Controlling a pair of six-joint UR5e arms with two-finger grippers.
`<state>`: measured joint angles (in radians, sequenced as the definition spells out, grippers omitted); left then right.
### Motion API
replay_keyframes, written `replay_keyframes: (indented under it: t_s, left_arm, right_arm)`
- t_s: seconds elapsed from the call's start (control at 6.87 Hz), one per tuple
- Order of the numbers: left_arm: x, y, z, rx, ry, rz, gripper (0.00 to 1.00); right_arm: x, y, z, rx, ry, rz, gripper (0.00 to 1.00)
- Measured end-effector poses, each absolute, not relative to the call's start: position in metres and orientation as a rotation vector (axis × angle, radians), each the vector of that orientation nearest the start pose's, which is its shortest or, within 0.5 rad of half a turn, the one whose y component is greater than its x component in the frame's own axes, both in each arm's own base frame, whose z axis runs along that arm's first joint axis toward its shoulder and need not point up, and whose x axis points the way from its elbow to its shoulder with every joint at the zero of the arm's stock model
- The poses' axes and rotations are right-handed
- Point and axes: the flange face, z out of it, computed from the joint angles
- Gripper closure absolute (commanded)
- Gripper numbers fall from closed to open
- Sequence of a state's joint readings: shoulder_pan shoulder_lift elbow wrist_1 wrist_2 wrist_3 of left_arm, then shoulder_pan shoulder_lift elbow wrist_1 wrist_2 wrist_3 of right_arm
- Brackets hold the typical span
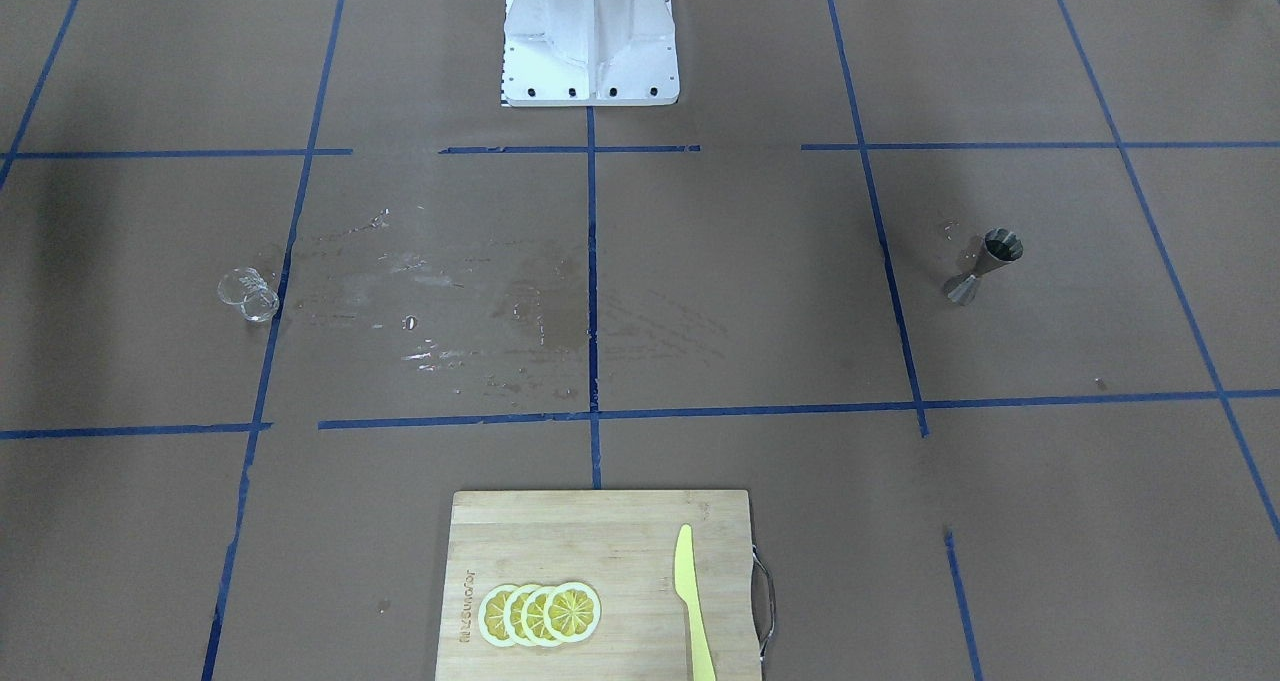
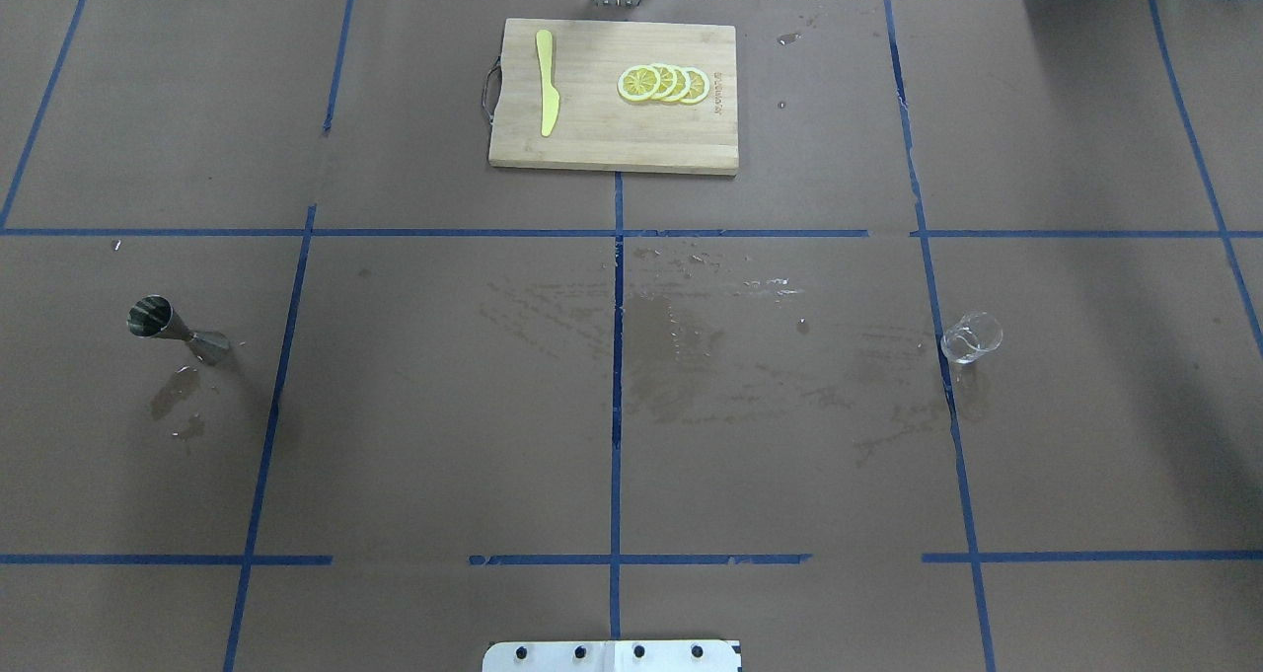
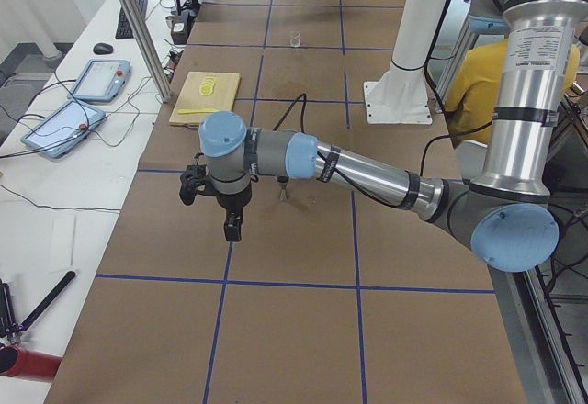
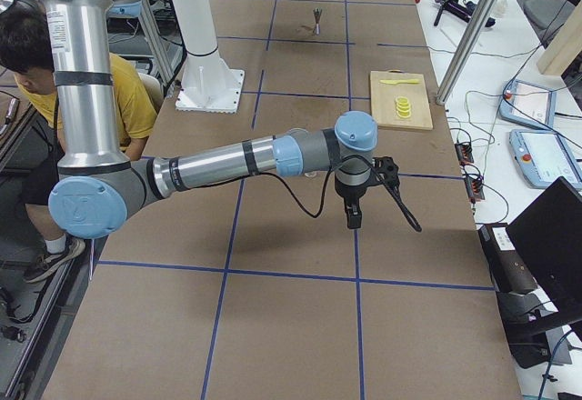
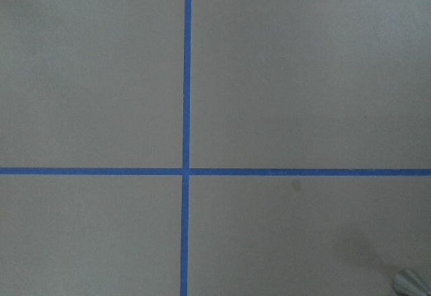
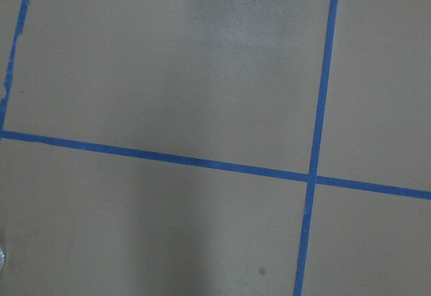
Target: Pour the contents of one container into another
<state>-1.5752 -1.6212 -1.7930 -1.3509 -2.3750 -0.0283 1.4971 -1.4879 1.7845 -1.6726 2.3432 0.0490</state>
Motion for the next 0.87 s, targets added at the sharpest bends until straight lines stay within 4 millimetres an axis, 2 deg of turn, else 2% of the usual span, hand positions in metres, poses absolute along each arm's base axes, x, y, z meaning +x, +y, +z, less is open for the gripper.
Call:
replay_keyframes:
  t_s: [0.15, 0.29, 0.44, 0.87]
  left_arm:
    - [-0.054, -0.49, 0.566, 0.031, 0.809, 0.029, 0.0]
    - [-0.041, -0.49, 0.574, 0.061, 0.812, 0.081, 0.0]
    - [-0.033, -0.492, 0.574, 0.091, 0.813, 0.114, 0.0]
    - [-0.031, -0.5, 0.558, 0.08, 0.813, 0.117, 0.0]
  right_arm:
    - [0.032, -0.526, 0.513, 0.14, -0.785, -0.107, 0.0]
    - [0.034, -0.524, 0.511, 0.14, -0.787, -0.109, 0.0]
    - [0.034, -0.519, 0.517, 0.13, -0.786, -0.106, 0.0]
    - [0.031, -0.516, 0.534, 0.084, -0.805, -0.077, 0.0]
